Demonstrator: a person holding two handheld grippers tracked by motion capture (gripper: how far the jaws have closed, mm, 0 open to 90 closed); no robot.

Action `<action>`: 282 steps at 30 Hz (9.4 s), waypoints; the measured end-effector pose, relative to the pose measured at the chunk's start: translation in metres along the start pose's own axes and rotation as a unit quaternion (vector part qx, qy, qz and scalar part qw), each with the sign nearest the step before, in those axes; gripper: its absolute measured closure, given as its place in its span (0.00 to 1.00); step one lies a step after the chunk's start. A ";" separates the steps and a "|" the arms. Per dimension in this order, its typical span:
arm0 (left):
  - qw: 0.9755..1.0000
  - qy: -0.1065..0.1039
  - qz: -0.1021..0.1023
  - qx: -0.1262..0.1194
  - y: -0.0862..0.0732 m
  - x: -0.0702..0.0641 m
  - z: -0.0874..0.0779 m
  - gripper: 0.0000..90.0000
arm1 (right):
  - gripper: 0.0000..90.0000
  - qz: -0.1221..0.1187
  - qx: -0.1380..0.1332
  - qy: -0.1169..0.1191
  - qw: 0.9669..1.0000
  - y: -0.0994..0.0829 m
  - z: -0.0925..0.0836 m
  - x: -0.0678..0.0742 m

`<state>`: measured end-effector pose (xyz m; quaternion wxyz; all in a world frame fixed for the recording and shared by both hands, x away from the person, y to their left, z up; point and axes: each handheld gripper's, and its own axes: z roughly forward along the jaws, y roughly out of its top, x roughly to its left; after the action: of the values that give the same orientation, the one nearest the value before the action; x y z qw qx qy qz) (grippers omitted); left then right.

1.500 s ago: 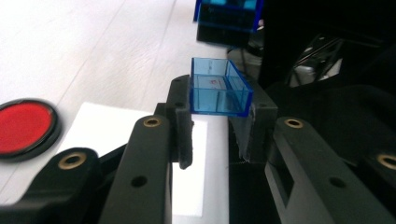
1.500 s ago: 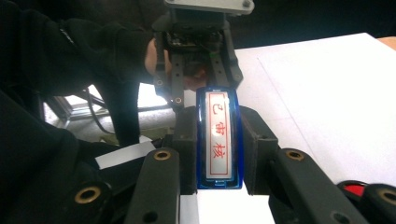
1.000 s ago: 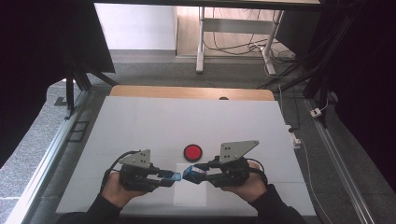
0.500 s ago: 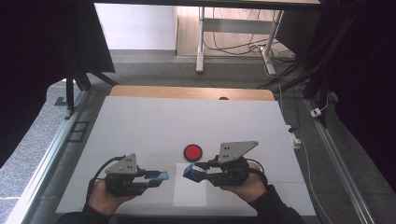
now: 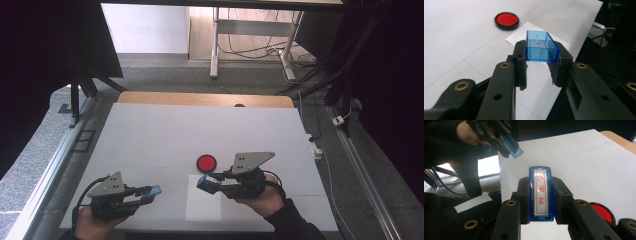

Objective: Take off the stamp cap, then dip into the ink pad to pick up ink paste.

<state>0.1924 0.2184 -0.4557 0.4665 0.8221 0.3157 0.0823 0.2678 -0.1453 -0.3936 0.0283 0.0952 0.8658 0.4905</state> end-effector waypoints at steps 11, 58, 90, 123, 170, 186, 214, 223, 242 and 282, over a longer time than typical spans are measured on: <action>0.999 0.033 -0.028 0.002 -0.018 0.004 -0.015 0.76 | 0.79 0.003 0.001 -0.022 1.000 -0.002 0.000 -0.002; 0.995 0.079 -0.050 0.032 -0.036 0.005 -0.024 0.76 | 0.79 0.044 0.035 -0.073 0.996 -0.011 0.009 -0.019; 0.995 0.072 -0.064 0.028 -0.037 0.010 -0.026 0.76 | 0.79 0.070 0.088 -0.125 0.986 -0.018 0.051 -0.069; 0.995 0.066 -0.067 0.026 -0.037 0.011 -0.026 0.76 | 0.79 0.079 0.136 -0.145 0.977 -0.028 0.093 -0.111; 0.995 0.063 -0.066 0.032 -0.037 0.012 -0.025 0.76 | 0.80 0.075 0.177 -0.155 0.969 -0.029 0.111 -0.116; 0.995 0.061 -0.071 0.030 -0.038 0.013 -0.026 0.76 | 0.79 0.108 0.149 -0.134 0.974 -0.036 0.104 -0.124; 0.995 0.058 -0.074 0.027 -0.038 0.014 -0.026 0.76 | 0.79 0.082 0.149 -0.114 0.979 -0.030 0.108 -0.109; 0.995 0.058 -0.074 0.028 -0.038 0.014 -0.026 0.76 | 0.79 0.091 0.154 -0.116 0.977 -0.033 0.111 -0.112; 0.995 0.057 -0.074 0.029 -0.038 0.014 -0.026 0.76 | 0.80 0.069 0.174 -0.131 0.973 -0.031 0.114 -0.105; 0.995 0.057 -0.083 0.029 -0.038 0.015 -0.026 0.76 | 0.79 0.066 0.150 -0.123 0.979 -0.036 0.111 -0.107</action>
<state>0.1764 0.2596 -0.4749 0.4289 0.8005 0.4108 0.0804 0.3832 -0.0904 -0.4868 0.0878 0.2151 0.9111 0.3404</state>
